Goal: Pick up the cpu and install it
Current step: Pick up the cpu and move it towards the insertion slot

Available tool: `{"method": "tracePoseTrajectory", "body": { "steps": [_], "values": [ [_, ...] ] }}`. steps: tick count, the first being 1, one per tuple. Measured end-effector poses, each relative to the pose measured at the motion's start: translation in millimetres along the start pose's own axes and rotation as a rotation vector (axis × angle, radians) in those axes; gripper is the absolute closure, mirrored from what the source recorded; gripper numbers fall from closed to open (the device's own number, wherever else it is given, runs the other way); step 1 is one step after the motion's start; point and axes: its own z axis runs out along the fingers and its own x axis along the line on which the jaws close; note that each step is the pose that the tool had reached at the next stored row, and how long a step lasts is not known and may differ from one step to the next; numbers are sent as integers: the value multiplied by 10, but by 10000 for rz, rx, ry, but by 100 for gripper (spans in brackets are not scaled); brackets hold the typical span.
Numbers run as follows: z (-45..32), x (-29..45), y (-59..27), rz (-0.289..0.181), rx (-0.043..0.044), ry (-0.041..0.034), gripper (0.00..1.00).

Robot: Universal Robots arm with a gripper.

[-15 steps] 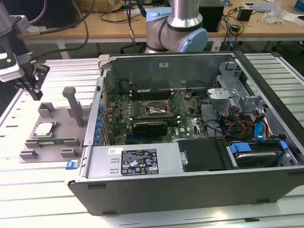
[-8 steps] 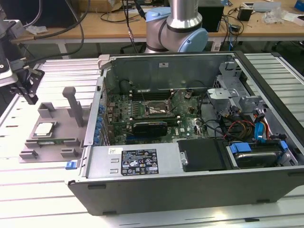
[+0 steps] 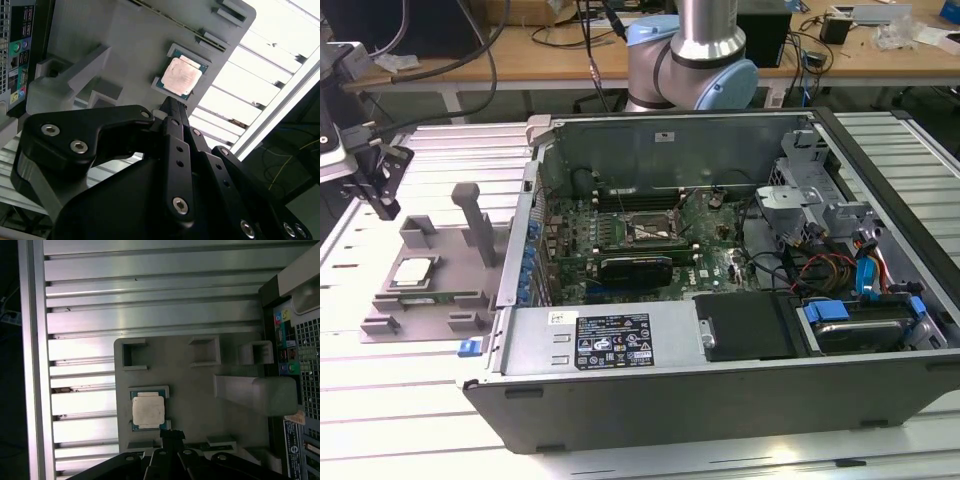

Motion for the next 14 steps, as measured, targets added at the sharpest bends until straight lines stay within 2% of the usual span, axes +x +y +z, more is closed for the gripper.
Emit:
{"method": "tracePoseTrajectory", "body": {
  "steps": [6, 14],
  "values": [
    [2, 0, -1, 0, 1, 1, 89],
    [147, 54, -11, 0, 1, -2, 89]
  ]
}}
